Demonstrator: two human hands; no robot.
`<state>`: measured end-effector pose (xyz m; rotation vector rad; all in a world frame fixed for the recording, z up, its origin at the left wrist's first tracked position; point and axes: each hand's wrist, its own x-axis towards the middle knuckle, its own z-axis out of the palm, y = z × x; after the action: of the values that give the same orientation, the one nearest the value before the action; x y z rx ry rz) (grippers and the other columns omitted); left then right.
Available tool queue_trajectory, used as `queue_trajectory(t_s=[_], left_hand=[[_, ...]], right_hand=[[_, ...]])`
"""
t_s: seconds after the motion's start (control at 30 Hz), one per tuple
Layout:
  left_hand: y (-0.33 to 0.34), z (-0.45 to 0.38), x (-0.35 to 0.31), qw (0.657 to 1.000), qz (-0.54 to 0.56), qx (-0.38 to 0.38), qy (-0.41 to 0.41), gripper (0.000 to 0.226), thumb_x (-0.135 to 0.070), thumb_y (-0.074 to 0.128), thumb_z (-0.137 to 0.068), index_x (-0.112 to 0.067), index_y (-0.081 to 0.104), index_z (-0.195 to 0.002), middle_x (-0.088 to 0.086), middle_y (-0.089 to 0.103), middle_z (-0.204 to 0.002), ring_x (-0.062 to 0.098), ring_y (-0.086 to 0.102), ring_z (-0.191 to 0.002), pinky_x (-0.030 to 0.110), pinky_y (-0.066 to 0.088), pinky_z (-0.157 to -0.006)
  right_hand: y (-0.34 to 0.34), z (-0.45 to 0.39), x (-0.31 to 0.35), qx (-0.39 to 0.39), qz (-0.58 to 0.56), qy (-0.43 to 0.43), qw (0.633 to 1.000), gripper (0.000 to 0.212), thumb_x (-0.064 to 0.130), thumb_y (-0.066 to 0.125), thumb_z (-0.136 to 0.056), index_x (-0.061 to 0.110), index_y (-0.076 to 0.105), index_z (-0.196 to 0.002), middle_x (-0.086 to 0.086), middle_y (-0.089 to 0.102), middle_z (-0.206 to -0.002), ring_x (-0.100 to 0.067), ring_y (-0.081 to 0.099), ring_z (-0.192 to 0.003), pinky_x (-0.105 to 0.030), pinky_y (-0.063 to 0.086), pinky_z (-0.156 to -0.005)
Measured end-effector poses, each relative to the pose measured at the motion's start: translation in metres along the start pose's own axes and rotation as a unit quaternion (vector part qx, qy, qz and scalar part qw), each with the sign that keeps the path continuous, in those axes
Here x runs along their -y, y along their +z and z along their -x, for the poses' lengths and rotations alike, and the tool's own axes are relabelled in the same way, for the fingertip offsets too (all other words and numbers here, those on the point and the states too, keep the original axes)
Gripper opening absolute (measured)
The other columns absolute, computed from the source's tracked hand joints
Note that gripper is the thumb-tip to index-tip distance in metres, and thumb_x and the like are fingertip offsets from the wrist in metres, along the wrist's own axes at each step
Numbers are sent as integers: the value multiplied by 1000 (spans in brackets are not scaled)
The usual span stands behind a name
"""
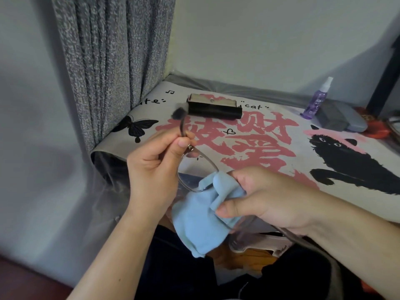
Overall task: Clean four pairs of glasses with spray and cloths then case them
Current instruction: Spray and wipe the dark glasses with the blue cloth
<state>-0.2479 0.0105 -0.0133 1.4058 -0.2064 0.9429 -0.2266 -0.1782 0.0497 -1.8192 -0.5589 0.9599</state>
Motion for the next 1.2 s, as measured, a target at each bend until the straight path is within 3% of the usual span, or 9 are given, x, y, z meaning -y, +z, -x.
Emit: queue_trajectory(t_s=[0.17,0.33,0.47,0.53,0.67,0.77,0.87,0.97,1.2], left_hand=[[-1,-3,-1,999,45,-6,-15,17,-17,61,-96,-6,72,-102,6,68,-87,20,65,-79,27,56,-72],[0,-2,-1,1000,7,0,9,14,-25,64,-96,-15,74,-98,-9,70,-87,21,65,-78,27,55,-73],[0,-1,-1,997,-57,9,46,16,-29,62,-98,-20,74,-94,-12,70,-89,20,67,-78,33,55,-76],[-2,-2,-3,995,-67,13,66,17,-31,62,-99,-20,74,-99,-8,71,-90,24,67,-80,39,55,-76],[-1,-3,-8,995,-62,11,72,15,-34,63,-98,-24,74,-100,-13,71,-90,26,67,-79,42,56,-76],[1,-1,-10,996,-60,11,69,14,-34,63,-98,-30,76,-94,-13,71,-90,27,68,-79,38,54,-77],[4,0,-13,995,-63,22,79,14,-29,62,-98,-21,74,-97,-9,70,-89,18,67,-77,27,52,-76],[5,1,-15,993,-71,25,93,14,-28,62,-99,-20,71,-104,-2,70,-89,19,66,-77,27,51,-77],[4,1,-14,993,-70,31,86,15,-30,63,-98,-21,72,-105,-6,72,-89,15,67,-80,29,53,-76]], right_hand=[[2,7,4,38,-42,-2,998,24,19,58,-93,1,68,-105,-28,73,-101,-36,72,-76,-40,63,-72],[2,12,3,-18,-163,24,986,33,26,60,-85,-5,70,-89,-37,69,-82,-37,71,-57,-39,61,-56],[-2,12,5,38,-153,61,986,36,20,56,-89,-11,65,-106,-37,70,-93,-33,74,-65,-33,61,-62],[-5,15,4,48,-164,64,983,28,14,58,-88,-8,71,-99,-35,70,-92,-33,73,-67,-34,62,-64],[-6,24,7,34,-169,46,984,25,9,55,-79,-4,77,-81,-35,70,-81,-39,72,-63,-47,63,-67],[-7,21,4,7,-145,52,988,22,4,67,-82,-12,66,-96,-38,68,-80,-41,71,-63,-63,58,-78],[-7,16,3,58,-138,34,988,19,-1,55,-94,-1,73,-89,-29,71,-79,-33,71,-64,-35,60,-63],[-9,14,3,80,-146,38,985,32,-6,45,-98,6,74,-92,-24,70,-82,-28,70,-66,-29,57,-62],[-6,12,5,81,-89,18,993,44,-15,55,-90,20,72,-69,3,65,-60,-9,60,-50,-15,46,-48]])
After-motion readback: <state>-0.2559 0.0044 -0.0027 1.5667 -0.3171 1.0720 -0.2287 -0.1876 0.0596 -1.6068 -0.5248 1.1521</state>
